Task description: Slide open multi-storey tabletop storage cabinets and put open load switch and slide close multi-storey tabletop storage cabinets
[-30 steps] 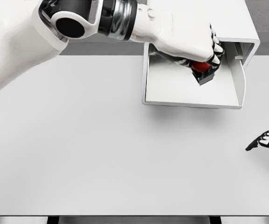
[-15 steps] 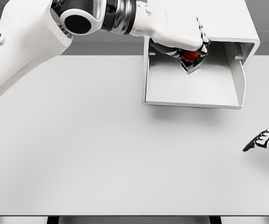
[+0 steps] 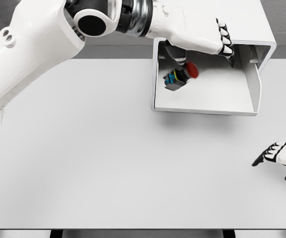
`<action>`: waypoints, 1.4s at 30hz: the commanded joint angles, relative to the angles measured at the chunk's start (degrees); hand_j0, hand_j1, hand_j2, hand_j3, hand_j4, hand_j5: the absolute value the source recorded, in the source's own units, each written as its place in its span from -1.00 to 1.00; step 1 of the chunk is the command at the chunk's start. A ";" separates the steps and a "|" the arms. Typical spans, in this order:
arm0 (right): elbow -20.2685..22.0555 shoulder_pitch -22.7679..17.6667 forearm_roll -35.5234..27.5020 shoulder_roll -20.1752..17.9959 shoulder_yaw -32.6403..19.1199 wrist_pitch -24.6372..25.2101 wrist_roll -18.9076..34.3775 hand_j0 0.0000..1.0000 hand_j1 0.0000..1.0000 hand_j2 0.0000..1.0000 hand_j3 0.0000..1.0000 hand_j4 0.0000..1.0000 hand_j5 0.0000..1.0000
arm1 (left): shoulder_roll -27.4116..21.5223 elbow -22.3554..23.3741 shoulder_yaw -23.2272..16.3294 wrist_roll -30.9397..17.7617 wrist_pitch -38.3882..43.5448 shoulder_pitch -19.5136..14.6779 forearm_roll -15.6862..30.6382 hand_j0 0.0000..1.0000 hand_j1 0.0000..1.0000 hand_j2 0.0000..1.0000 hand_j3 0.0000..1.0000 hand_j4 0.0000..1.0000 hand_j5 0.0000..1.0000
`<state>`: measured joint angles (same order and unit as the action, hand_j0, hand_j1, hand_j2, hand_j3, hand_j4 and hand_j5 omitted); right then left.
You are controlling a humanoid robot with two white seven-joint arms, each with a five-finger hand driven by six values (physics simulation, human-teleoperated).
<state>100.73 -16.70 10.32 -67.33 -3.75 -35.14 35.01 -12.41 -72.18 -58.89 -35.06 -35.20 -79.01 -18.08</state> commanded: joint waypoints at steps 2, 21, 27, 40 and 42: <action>0.08 0.00 -0.22 -0.08 0.67 0.14 -0.01 0.62 0.62 0.62 0.62 0.62 0.62 | 1.60 0.11 0.09 0.06 0.20 0.00 0.06 0.84 0.84 0.84 0.84 0.84 0.84; 0.08 2.90 0.22 0.62 2.34 0.14 -0.01 0.60 0.60 0.60 0.60 0.60 0.60 | 2.83 -0.24 0.09 0.06 0.20 0.09 0.50 1.00 1.00 1.00 1.00 1.00 1.00; 0.08 13.45 0.14 1.85 9.90 0.14 -0.01 0.40 0.40 0.40 0.40 0.40 0.40 | -16.85 -22.99 0.88 0.06 0.20 0.00 17.81 1.00 1.00 1.00 1.00 1.00 1.00; 0.08 19.16 -3.29 2.11 9.81 0.14 -0.01 0.40 0.40 0.40 0.40 0.40 0.40 | -40.06 -22.74 4.39 0.06 0.20 16.61 19.66 1.00 1.00 1.00 1.00 1.00 1.00; 0.08 19.51 -4.78 2.11 9.81 0.14 -0.01 0.40 0.40 0.40 0.40 0.40 0.40 | -39.27 -22.39 4.39 0.06 0.20 16.61 18.43 1.00 1.00 1.00 1.00 1.00 1.00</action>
<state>100.80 2.99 7.07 -65.17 6.05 -35.18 35.04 -51.79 -94.71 -55.05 -35.03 -35.18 -62.31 0.70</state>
